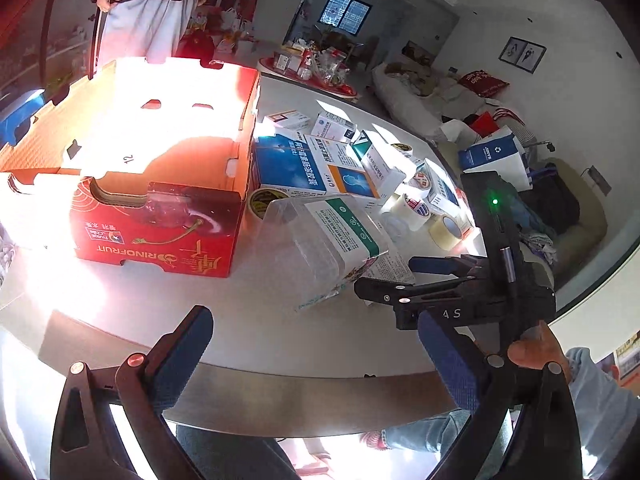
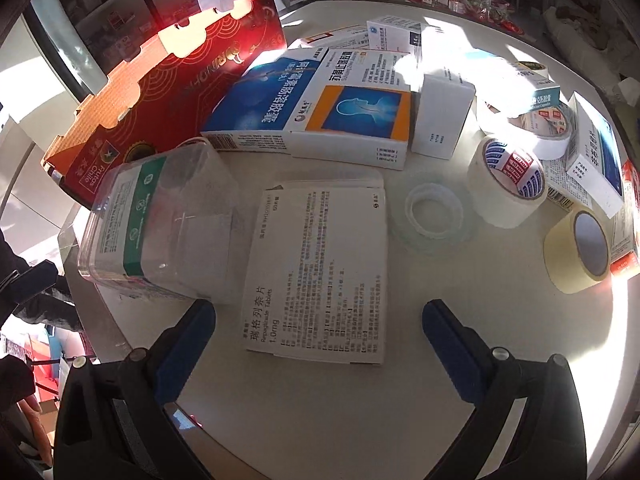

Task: Organize objects

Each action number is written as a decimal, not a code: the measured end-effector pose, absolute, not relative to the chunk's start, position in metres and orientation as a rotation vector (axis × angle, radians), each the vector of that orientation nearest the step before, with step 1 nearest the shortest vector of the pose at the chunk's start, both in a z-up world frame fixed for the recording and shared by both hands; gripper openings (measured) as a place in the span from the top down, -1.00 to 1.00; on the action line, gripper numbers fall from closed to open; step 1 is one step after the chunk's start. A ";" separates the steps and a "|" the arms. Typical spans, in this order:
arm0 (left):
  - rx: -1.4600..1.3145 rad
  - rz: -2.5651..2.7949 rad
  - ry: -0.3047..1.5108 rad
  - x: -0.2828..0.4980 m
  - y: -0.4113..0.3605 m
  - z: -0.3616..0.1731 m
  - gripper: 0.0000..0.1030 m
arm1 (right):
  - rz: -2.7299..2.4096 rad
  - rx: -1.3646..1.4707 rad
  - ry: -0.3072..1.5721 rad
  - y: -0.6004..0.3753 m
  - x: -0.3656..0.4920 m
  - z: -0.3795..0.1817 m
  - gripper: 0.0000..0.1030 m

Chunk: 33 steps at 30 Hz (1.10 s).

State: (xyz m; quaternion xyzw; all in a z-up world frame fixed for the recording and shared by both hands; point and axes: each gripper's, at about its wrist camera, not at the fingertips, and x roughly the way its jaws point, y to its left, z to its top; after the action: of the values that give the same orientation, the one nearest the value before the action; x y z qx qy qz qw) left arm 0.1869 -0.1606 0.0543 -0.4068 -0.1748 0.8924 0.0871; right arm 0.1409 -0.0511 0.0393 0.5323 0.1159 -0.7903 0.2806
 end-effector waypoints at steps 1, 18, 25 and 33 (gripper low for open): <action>-1.211 2.655 -0.521 0.185 -0.161 0.053 -1.00 | -2.123 1.426 0.355 -0.057 0.142 0.038 -1.00; -1.051 2.517 -0.006 0.141 -0.108 0.101 -1.00 | -2.211 1.427 0.169 0.011 0.152 0.054 -0.38; -1.336 2.248 0.101 0.066 -0.104 0.079 -1.00 | -2.218 1.397 -0.027 0.044 0.158 0.069 -0.38; -1.556 2.123 0.333 0.047 -0.093 0.040 -1.00 | -2.196 1.381 -0.136 0.054 0.160 0.070 -0.38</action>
State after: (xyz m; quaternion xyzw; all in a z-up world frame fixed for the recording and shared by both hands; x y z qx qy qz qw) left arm 0.0473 -0.0935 0.0402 -0.5692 0.1219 0.7763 0.2418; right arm 0.1597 0.0544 0.0700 0.5120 -0.0506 -0.8144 0.2686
